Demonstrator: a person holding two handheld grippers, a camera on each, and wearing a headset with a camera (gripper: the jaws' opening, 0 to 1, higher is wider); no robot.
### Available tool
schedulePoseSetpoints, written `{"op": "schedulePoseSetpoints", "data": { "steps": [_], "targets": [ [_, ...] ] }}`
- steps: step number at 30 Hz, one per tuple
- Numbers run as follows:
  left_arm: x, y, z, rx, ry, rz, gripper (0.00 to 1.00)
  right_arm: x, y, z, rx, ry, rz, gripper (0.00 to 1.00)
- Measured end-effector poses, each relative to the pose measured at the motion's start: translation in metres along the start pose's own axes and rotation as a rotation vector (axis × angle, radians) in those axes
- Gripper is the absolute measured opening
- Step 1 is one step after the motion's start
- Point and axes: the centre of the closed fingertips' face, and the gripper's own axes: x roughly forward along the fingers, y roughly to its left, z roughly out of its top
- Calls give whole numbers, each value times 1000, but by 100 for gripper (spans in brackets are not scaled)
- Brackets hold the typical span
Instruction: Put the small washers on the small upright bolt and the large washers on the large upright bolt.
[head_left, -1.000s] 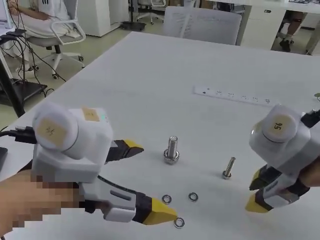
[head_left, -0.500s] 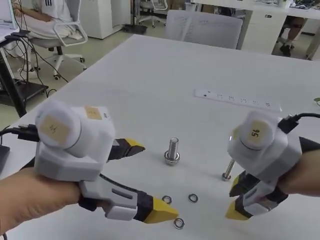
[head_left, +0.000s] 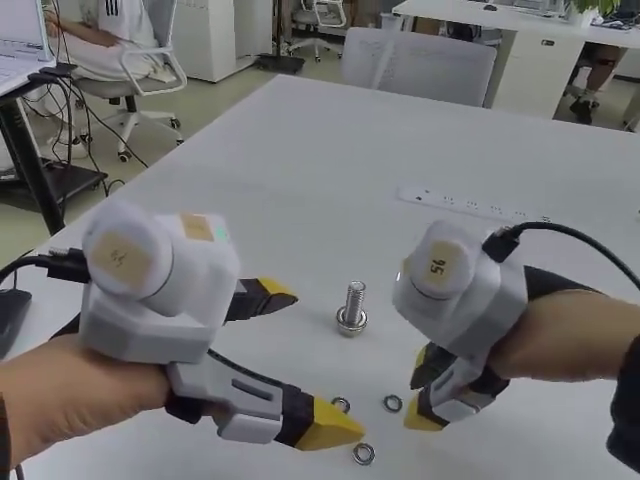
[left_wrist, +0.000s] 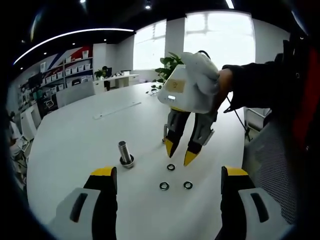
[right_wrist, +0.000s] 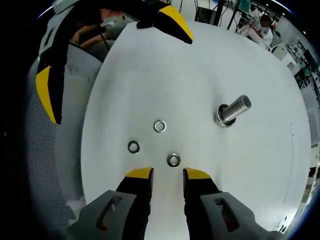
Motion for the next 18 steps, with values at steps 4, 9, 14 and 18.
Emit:
{"op": "schedulePoseSetpoints", "data": {
  "steps": [4, 9, 14, 18],
  "targets": [
    [0, 1, 0, -2, -1, 1, 85, 6, -3, 2, -12, 14, 6, 25],
    [-1, 3, -1, -6, -6, 2, 85, 13, -5, 2, -17, 29, 12, 24],
    [-1, 3, -1, -8, -8, 1, 85, 15, -5, 2, -19, 32, 11, 24],
    [-2, 2, -2, -9, -8, 0, 85, 18, -5, 2, -19, 35, 17, 23]
  ]
}}
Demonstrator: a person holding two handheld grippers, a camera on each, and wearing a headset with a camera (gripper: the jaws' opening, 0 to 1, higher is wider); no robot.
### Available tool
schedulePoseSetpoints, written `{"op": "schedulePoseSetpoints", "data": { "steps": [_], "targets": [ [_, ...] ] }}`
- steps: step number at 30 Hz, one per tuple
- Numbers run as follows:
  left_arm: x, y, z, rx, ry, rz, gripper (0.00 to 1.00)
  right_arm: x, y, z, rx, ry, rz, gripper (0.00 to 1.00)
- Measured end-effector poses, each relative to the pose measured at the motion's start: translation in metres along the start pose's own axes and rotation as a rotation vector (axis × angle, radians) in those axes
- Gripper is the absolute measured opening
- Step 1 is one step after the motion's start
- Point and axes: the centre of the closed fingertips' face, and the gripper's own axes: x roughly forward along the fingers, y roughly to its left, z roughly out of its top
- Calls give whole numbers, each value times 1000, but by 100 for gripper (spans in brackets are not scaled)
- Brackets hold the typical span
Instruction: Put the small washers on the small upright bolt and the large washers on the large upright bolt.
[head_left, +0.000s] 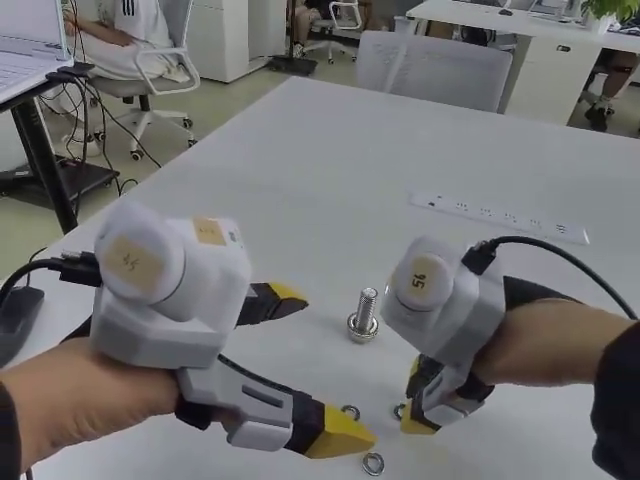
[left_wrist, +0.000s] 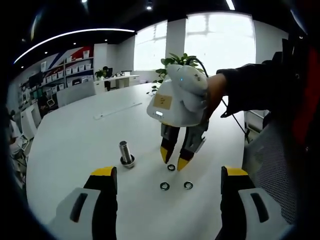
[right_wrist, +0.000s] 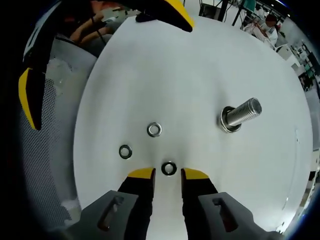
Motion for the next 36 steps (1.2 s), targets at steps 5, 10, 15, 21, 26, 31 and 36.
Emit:
{"op": "schedulePoseSetpoints", "data": {
  "steps": [5, 10, 15, 21, 26, 31, 36],
  "targets": [
    [-1, 0, 0, -3, -4, 3, 85, 1, 0, 0, -6, 4, -2, 21],
    [-1, 0, 1, -2, -6, 4, 85, 1, 0, 0, -18, 9, -11, 19],
    [-2, 0, 1, -2, -8, 5, 85, 1, 1, 0, -26, 10, -12, 17],
    [-2, 0, 2, -3, -11, 7, 85, 2, 0, 0, -29, 6, -14, 15],
    [-2, 1, 2, -3, -12, 7, 85, 2, -1, 0, -29, 5, -13, 15],
    [-1, 1, 2, -3, -10, 6, 85, 1, -1, -1, -26, 3, -12, 15],
    [-1, 1, 2, -3, -9, 5, 85, 0, -1, -6, -23, 15, -12, 14]
  ]
}}
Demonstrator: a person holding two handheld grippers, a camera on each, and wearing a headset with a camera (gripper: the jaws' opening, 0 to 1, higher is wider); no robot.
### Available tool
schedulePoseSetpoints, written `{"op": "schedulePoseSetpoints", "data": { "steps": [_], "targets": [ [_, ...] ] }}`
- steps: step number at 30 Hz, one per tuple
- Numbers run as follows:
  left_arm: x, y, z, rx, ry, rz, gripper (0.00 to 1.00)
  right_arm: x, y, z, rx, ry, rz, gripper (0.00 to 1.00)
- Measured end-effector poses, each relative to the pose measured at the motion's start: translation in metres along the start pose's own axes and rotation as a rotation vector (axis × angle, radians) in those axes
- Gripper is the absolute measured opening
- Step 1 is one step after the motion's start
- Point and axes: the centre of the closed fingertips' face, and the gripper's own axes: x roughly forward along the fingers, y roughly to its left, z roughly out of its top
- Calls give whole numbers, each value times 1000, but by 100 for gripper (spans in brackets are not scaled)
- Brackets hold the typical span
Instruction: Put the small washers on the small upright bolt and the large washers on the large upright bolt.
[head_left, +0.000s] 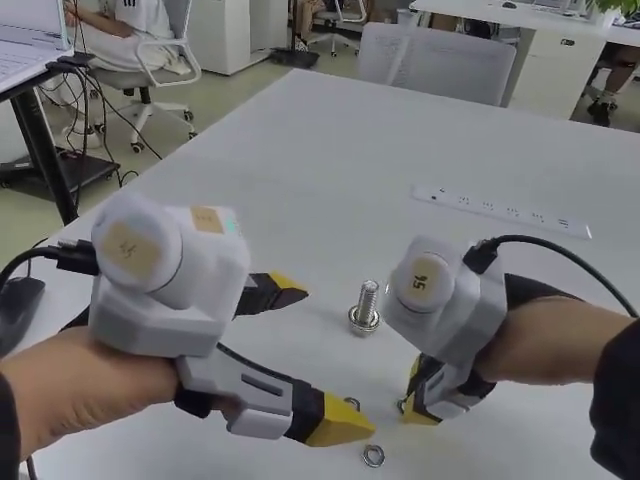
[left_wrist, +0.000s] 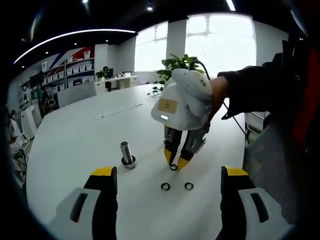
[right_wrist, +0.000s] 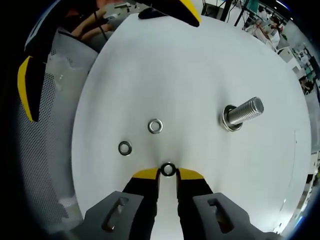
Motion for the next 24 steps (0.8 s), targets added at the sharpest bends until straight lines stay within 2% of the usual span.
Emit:
{"op": "schedulePoseSetpoints", "data": {
  "steps": [12, 24],
  "targets": [
    [1, -2, -1, 1, 4, -5, 85, -7, 3, -21, 42, 9, -3, 14],
    [2, -3, -2, 2, 10, -11, 85, -17, 4, -54, 104, 24, -24, 14]
  ]
}}
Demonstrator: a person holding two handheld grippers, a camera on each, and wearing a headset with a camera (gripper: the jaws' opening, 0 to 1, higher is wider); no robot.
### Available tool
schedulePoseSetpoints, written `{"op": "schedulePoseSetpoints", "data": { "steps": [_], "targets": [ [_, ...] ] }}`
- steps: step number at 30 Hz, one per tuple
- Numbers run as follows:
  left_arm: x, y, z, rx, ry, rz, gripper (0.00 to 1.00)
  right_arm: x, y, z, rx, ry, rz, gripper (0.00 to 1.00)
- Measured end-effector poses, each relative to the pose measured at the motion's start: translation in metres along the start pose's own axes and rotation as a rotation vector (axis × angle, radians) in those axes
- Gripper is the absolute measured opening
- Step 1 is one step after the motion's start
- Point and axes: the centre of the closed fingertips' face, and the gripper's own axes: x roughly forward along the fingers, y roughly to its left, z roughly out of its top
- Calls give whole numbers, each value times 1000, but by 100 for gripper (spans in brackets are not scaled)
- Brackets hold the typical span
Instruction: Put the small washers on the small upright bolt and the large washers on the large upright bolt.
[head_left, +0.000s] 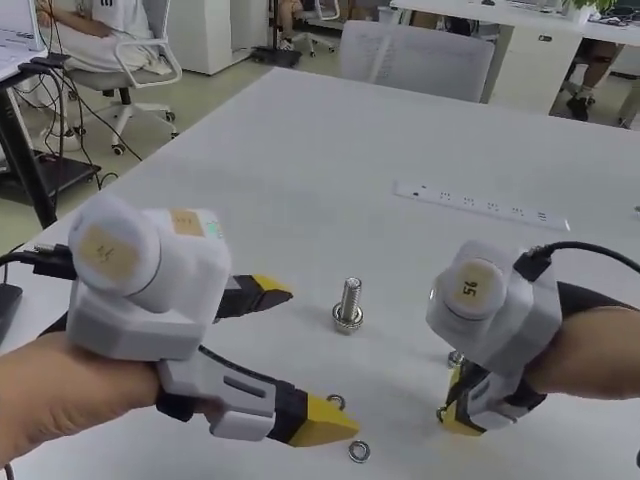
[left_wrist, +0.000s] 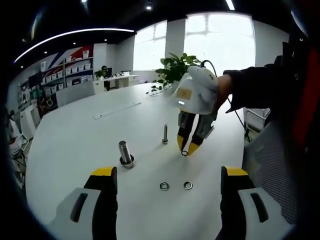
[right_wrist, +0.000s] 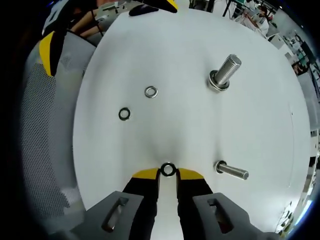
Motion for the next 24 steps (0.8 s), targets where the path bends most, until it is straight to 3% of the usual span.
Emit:
{"op": "schedulePoseSetpoints", "data": {
  "steps": [17, 24],
  "targets": [
    [3, -3, -3, 2, 15, -12, 85, -13, -14, -41, 114, -4, -29, 14],
    [4, -4, -3, 2, 18, -14, 85, -22, -22, -46, 136, -15, -38, 14]
  ]
}}
